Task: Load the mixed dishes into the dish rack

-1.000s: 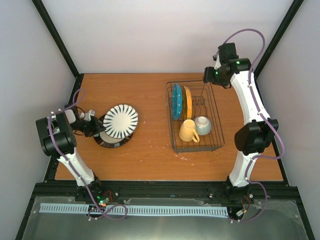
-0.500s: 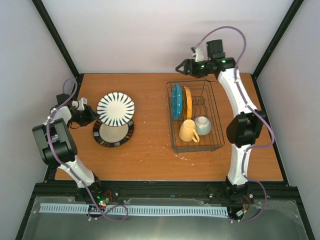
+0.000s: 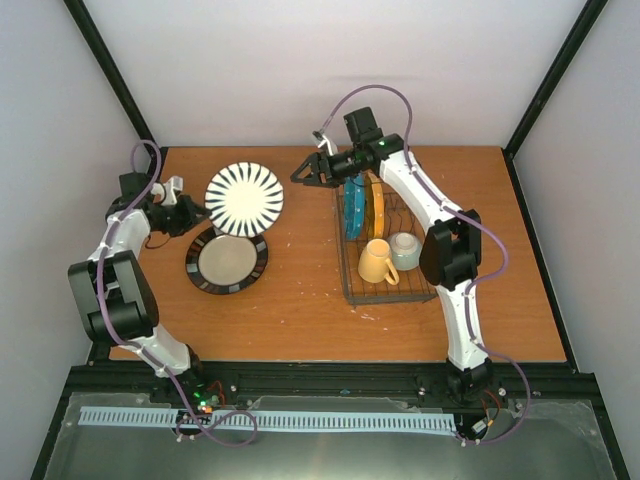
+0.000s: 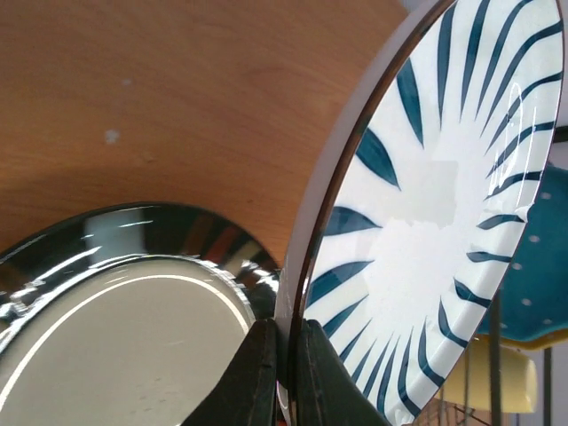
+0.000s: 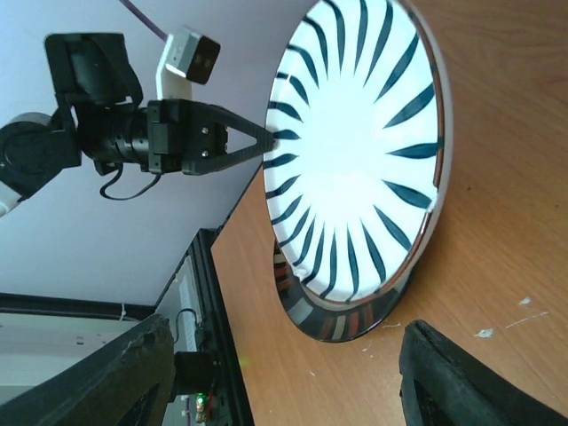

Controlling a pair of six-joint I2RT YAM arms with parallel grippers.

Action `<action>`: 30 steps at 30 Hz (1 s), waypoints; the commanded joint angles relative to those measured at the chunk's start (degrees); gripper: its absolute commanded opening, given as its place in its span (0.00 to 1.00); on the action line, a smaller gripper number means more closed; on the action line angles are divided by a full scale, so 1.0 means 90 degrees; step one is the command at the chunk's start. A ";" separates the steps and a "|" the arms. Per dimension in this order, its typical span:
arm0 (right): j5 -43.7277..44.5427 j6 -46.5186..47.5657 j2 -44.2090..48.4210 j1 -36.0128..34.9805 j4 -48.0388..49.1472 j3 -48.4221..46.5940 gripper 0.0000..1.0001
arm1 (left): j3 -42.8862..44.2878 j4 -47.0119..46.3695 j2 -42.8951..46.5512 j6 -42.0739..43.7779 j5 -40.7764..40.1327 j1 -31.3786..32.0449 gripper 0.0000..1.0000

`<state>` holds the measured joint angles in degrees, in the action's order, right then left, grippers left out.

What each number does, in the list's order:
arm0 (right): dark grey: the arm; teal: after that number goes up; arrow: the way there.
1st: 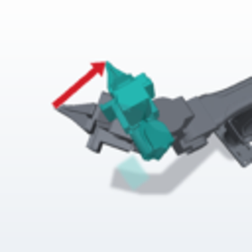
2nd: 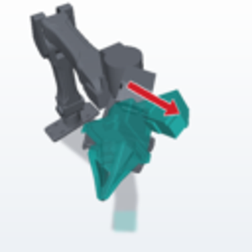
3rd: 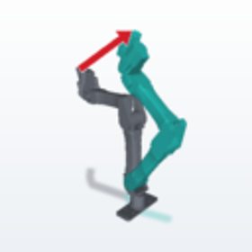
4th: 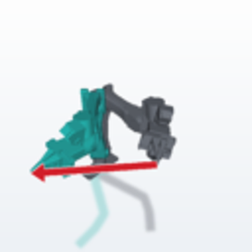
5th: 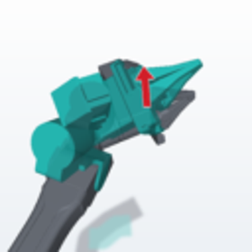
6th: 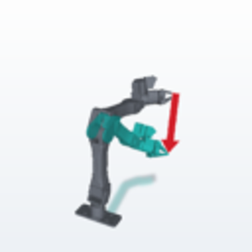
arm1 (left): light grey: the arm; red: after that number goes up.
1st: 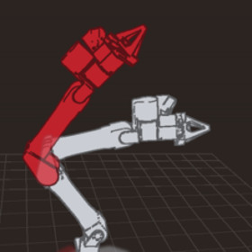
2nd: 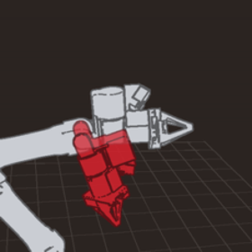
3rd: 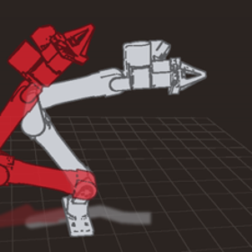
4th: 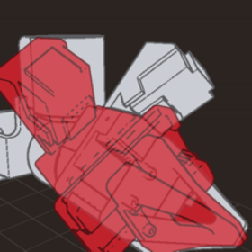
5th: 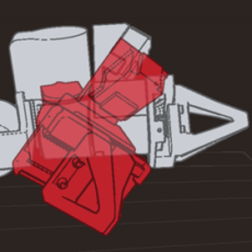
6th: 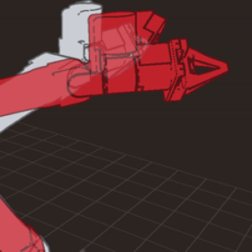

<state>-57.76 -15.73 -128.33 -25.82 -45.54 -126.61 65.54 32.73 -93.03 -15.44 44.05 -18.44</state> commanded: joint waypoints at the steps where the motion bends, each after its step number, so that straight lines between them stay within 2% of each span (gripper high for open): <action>1: -0.0220 0.0041 -0.0190 -0.0124 -0.0059 -0.0201 0.68 | 0.0503 -0.0607 0.0536 -0.0461 0.1010 0.0206 0.01; 13: 0.0007 0.0037 -0.0513 -0.0355 -0.0200 -0.0432 0.68 | 0.0588 -0.0764 0.0919 -0.0712 0.1190 0.0228 0.01; 19: -0.0282 -0.0288 -0.0775 -0.0484 0.0108 -0.0787 0.67 | 0.0574 -0.0888 0.0972 -0.0827 0.1208 0.0284 0.01; 24: -0.0793 -0.0817 -0.0967 -0.0588 0.0751 -0.0917 0.61 | 0.0586 -0.1131 0.0910 -0.1001 0.1293 0.0369 0.01; 25: -0.0917 -0.0950 -0.0996 -0.0622 0.0924 -0.0925 0.58 | 0.0600 -0.1173 0.0886 -0.1029 0.1304 0.0403 0.01; 28: -0.1478 -0.1424 -0.1130 -0.0724 0.1588 -0.0928 0.22 | 0.0676 -0.1312 0.0787 -0.1117 0.1339 0.0534 0.01; 30: -0.1654 -0.1580 -0.1169 -0.0769 0.1812 -0.0955 0.04 | 0.0744 -0.1340 0.0724 -0.1137 0.1332 0.0602 0.01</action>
<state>-65.54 -24.25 -137.19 -30.87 -37.06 -133.29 67.33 26.85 -87.22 -23.09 49.56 -14.74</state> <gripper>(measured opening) 0.178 0.061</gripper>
